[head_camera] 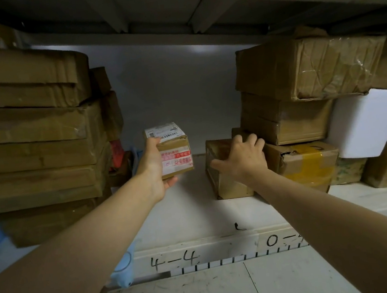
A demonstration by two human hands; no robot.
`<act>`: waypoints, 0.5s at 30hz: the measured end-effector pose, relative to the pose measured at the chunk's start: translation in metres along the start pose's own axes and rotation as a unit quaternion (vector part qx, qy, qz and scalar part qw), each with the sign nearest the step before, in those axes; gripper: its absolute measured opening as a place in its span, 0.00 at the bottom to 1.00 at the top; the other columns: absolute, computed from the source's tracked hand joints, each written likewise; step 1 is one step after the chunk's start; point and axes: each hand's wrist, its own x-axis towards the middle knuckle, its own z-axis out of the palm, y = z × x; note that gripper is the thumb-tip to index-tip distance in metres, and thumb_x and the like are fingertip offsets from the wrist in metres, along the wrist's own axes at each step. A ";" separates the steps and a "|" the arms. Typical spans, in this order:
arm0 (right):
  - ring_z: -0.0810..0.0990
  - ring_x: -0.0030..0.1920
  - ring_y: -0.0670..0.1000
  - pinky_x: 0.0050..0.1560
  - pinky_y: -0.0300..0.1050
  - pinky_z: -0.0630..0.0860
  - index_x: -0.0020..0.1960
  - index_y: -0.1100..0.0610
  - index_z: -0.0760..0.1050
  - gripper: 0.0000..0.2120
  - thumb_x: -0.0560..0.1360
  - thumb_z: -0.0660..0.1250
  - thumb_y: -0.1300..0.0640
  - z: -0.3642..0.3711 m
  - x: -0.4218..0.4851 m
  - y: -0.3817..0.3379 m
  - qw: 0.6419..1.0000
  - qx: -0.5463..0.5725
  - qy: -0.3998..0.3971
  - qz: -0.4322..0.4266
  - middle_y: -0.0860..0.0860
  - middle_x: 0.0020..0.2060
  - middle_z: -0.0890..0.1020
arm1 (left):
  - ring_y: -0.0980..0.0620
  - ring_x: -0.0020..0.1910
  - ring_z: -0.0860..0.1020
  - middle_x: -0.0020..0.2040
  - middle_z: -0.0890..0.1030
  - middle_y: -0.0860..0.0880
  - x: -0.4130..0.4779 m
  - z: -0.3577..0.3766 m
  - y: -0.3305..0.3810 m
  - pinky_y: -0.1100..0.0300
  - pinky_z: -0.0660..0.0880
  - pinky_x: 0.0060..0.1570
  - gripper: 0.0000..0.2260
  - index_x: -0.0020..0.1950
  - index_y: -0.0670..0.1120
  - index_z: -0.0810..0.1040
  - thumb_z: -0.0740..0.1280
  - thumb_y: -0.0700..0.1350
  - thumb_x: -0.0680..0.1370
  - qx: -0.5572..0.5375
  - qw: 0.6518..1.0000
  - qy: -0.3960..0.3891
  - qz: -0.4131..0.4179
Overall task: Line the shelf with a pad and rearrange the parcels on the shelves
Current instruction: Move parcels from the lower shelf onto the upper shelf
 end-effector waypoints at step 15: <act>0.72 0.63 0.58 0.64 0.60 0.76 0.77 0.47 0.58 0.45 0.64 0.70 0.37 -0.008 -0.031 0.004 0.899 0.431 -0.053 0.057 0.53 0.68 0.66 | 0.45 0.54 0.82 0.51 0.87 0.47 -0.038 -0.011 -0.015 0.50 0.77 0.50 0.22 0.56 0.52 0.83 0.58 0.64 0.77 -0.079 0.997 -0.003 0.020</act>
